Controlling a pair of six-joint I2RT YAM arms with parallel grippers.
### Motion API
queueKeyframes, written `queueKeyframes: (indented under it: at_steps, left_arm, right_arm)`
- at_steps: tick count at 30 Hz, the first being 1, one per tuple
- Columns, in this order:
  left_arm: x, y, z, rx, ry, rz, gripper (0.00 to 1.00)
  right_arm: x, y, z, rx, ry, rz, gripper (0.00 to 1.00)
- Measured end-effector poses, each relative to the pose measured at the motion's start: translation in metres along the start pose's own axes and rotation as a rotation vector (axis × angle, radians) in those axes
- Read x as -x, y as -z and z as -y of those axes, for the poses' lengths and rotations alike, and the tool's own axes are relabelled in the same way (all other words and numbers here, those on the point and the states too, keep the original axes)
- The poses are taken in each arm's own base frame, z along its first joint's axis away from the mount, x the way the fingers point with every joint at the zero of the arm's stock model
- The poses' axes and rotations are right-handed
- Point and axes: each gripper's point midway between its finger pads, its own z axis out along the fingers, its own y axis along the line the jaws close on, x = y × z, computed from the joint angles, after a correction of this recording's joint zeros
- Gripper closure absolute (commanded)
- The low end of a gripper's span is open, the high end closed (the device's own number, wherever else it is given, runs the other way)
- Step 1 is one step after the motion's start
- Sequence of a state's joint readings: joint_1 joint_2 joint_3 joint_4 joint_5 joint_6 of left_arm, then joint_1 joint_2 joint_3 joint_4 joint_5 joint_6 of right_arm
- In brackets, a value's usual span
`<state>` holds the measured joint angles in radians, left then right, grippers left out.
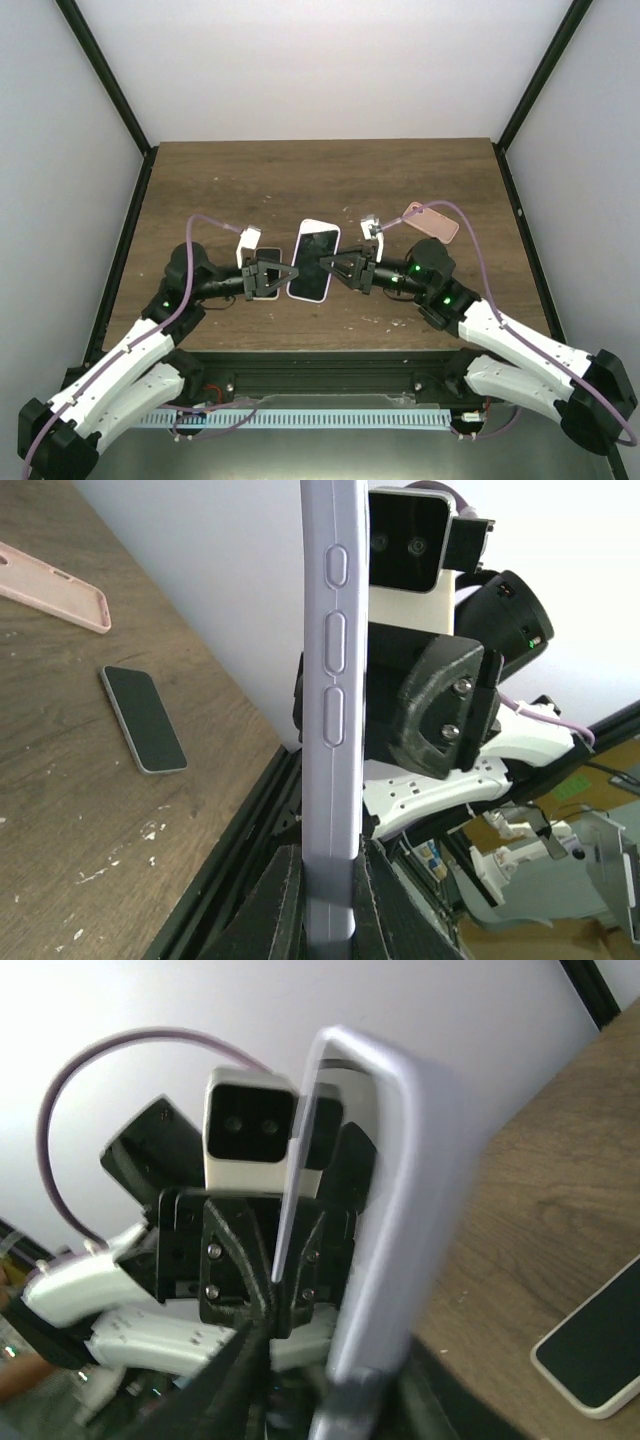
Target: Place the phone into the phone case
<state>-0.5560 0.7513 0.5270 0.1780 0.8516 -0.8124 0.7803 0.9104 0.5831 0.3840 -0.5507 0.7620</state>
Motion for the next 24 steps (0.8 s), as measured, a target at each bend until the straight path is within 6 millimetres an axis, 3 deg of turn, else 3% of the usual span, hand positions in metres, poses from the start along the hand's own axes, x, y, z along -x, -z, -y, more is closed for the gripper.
queueKeyframes:
  at_steps: [6, 12, 20, 24]
  left_arm:
    - [-0.003, -0.002, -0.013, 0.044, 0.054, 0.005, 1.00]
    - [-0.004, -0.003, -0.023, 0.077, 0.058, 0.008, 1.00]
    - [-0.001, -0.005, -0.030, 0.123, -0.006, 0.012, 0.99]
    - [0.000, -0.005, -0.033, 0.138, -0.003, 0.009, 0.66]
  right_arm:
    - [-0.012, -0.006, 0.013, -0.006, -0.030, -0.026, 0.69]
    - [-0.021, -0.008, 0.023, -0.014, -0.100, -0.035, 0.98]
    - [-0.018, -0.007, 0.026, -0.030, -0.131, -0.016, 0.99]
    - [-0.018, -0.008, 0.028, -0.037, -0.132, -0.014, 0.99]
